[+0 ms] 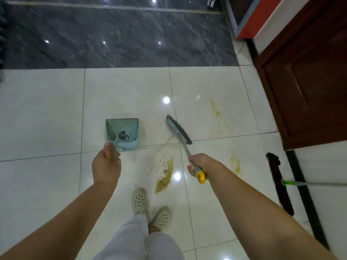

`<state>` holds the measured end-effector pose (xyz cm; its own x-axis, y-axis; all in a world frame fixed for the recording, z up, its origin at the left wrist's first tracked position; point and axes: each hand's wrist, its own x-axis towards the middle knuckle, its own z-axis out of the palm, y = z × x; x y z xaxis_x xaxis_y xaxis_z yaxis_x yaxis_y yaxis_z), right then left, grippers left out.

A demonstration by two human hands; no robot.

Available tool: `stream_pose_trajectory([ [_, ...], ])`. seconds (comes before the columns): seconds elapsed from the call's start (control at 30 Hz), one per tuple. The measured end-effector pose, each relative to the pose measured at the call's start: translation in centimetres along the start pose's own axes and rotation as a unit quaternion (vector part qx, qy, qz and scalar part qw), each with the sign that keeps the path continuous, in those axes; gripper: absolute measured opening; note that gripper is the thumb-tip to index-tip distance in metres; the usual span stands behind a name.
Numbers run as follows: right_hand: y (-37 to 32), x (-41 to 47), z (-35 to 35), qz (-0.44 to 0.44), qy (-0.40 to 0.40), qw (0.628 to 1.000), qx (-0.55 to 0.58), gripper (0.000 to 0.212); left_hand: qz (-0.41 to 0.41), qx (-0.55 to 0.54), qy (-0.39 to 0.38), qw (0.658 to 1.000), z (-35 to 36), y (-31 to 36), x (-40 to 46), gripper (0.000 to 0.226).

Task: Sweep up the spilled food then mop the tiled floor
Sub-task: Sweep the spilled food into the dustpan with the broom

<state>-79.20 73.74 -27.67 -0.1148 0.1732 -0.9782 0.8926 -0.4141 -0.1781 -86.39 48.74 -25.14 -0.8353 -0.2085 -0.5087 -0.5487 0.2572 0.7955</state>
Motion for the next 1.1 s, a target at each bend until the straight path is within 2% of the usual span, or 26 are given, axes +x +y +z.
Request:
stream_pose_trajectory([
  [0.1,0.7,-0.7,2.9,0.033,-0.016,0.998,-0.047,0.013,-0.007,-0.012,0.001,1.000,-0.2,0.5,1.7,0.054],
  [0.23,1.7,-2.4,5.2,0.058,-0.027,0.996,-0.065,0.021,-0.001,-0.011,-0.004,1.000,-0.6,2.0,3.2,0.056],
  [0.33,1.7,-4.2,5.4,0.070,-0.024,0.994,-0.077,0.023,0.001,-0.024,-0.003,1.000,-0.8,3.2,3.9,0.055],
  [0.53,-1.4,-6.7,3.3,0.059,-0.015,0.995,-0.075,0.018,0.008,0.004,0.001,1.000,-1.1,5.8,4.8,0.068],
  [0.77,-7.7,-6.2,0.1,0.035,-0.029,0.999,-0.019,0.015,0.009,-0.016,-0.018,1.000,-0.3,9.0,6.1,0.055],
  [1.1,-23.1,-0.6,-5.2,-0.017,-0.010,1.000,-0.006,0.019,-0.041,-0.066,0.067,0.995,5.8,12.0,8.8,0.058],
])
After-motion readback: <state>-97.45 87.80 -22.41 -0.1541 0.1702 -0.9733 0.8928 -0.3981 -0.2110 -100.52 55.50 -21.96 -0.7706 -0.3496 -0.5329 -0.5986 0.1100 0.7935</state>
